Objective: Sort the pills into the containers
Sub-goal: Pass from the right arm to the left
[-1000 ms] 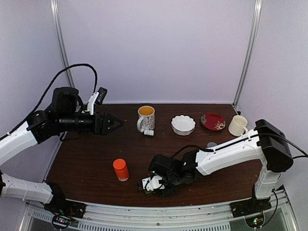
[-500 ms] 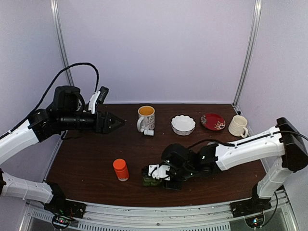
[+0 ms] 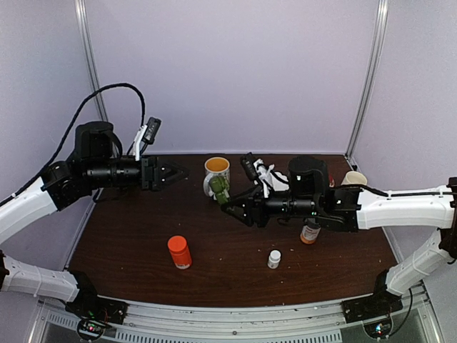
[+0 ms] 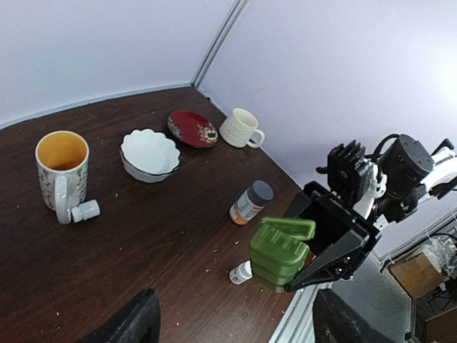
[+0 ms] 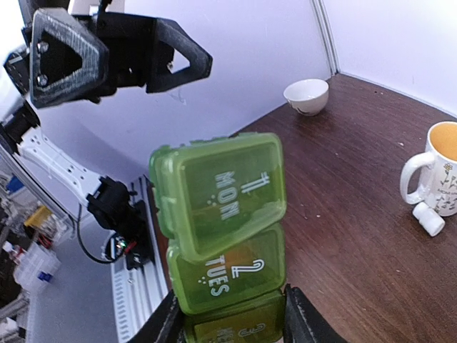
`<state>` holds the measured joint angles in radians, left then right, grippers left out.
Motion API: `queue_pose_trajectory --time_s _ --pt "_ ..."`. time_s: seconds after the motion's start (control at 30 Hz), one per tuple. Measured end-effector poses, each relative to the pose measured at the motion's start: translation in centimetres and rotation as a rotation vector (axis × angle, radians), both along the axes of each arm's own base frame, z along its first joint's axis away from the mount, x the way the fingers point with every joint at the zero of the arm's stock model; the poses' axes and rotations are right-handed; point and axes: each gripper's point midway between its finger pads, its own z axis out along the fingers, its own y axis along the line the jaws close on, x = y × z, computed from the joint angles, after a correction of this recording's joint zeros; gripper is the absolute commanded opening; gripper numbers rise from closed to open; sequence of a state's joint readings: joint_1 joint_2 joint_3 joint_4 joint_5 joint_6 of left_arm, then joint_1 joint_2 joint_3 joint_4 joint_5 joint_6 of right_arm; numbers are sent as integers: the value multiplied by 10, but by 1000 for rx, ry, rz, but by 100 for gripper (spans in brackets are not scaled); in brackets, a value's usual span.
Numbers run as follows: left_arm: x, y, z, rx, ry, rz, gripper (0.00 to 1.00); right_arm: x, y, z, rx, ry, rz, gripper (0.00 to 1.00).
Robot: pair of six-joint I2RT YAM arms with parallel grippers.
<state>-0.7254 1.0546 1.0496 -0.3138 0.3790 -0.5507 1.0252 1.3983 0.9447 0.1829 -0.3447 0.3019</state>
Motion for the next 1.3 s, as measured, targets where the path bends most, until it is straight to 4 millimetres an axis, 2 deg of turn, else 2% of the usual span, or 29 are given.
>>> queue_pose_trajectory --time_s 0.17,0.3,0.5,0.77,0.97,1.17,1.23,1.3 --pt "-2 -11 21 -86 -35 -48 78 -3 9 38 136 94 8 24" --pt "2 -23 22 -119 -25 -77 80 -4 12 57 218 148 9 23" --pt "3 -43 14 -132 4 -120 80 -3 17 67 268 202 17 22" --pt "2 -58 30 -181 -22 -164 79 -2 23 65 272 225 21 22" --pt "1 -64 31 -197 -17 -190 66 -2 24 64 270 233 25 22" --pt "2 -69 30 -197 -4 -207 44 -2 25 66 277 246 28 22" --pt "1 -69 31 -200 -3 -212 37 -2 26 66 278 247 30 26" --pt "1 -69 32 -202 0 -215 35 -3 27 67 283 248 36 37"
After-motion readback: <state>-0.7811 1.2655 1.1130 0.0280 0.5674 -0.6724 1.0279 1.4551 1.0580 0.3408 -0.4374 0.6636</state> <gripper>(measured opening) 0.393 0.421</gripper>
